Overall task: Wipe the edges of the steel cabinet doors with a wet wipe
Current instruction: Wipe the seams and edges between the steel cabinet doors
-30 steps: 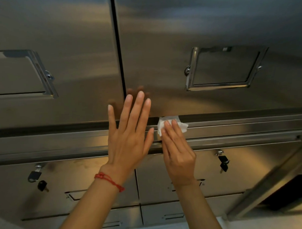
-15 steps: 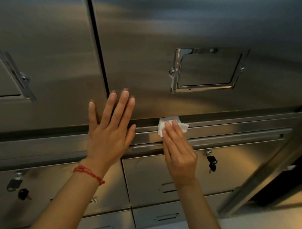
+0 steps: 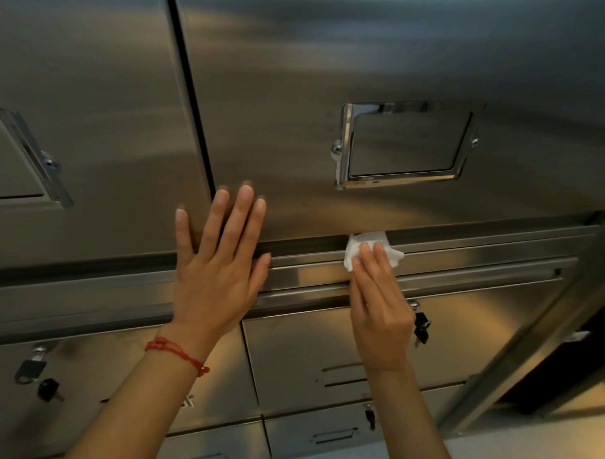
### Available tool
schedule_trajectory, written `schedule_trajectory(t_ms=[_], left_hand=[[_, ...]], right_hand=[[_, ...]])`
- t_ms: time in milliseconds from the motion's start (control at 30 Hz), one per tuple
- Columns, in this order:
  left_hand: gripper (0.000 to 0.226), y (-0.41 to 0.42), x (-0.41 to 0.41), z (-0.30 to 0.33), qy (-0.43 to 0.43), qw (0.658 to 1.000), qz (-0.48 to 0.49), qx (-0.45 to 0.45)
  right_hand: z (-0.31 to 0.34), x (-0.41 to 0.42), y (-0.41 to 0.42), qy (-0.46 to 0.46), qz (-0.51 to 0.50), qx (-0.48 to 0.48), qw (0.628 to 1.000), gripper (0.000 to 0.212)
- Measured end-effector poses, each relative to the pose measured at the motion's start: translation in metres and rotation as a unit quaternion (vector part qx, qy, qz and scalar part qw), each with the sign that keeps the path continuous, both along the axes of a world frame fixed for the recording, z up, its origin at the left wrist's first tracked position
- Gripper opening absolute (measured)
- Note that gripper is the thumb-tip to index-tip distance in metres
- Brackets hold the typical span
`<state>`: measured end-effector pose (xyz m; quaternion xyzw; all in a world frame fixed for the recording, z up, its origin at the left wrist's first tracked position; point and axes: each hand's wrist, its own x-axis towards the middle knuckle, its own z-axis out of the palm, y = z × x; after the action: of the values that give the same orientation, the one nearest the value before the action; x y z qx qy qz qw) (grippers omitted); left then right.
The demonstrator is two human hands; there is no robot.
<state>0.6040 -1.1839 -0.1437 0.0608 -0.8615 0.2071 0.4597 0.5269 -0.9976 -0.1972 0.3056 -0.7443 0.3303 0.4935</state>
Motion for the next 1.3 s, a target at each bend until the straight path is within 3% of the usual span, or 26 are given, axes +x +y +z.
schedule_trajectory(t_ms=[100, 267, 500, 767, 933, 1167, 1300], left_hand=[[0.062, 0.001, 0.001, 0.0, -0.001, 1.0, 0.0, 0.003], [0.061, 0.004, 0.0, 0.0, 0.001, 1.0, -0.009, 0.024], [0.062, 0.007, 0.003, 0.003, -0.011, 0.999, -0.009, 0.031], [0.063, 0.008, 0.001, 0.001, -0.01, 0.999, 0.0, 0.032], [0.064, 0.008, 0.002, 0.001, -0.012, 0.999, -0.001, 0.032], [0.066, 0.007, 0.002, 0.0, -0.013, 0.999, 0.004, 0.029], [0.064, 0.007, 0.002, 0.001, -0.02, 0.999, 0.004, 0.027]], right_hand=[[0.002, 0.004, -0.007, -0.006, 0.004, -0.015, 1.0, 0.022], [0.003, 0.004, -0.006, 0.016, 0.049, 0.054, 0.997, 0.024], [0.002, -0.002, 0.007, -0.013, -0.01, 0.012, 1.0, 0.027], [0.003, -0.009, 0.015, 0.017, 0.031, 0.057, 0.998, 0.03], [0.002, -0.01, 0.014, 0.001, 0.002, 0.019, 1.0, 0.032], [0.004, -0.007, 0.006, 0.028, 0.048, 0.07, 0.996, 0.024], [0.005, -0.01, 0.015, 0.009, 0.024, 0.042, 0.999, 0.026]])
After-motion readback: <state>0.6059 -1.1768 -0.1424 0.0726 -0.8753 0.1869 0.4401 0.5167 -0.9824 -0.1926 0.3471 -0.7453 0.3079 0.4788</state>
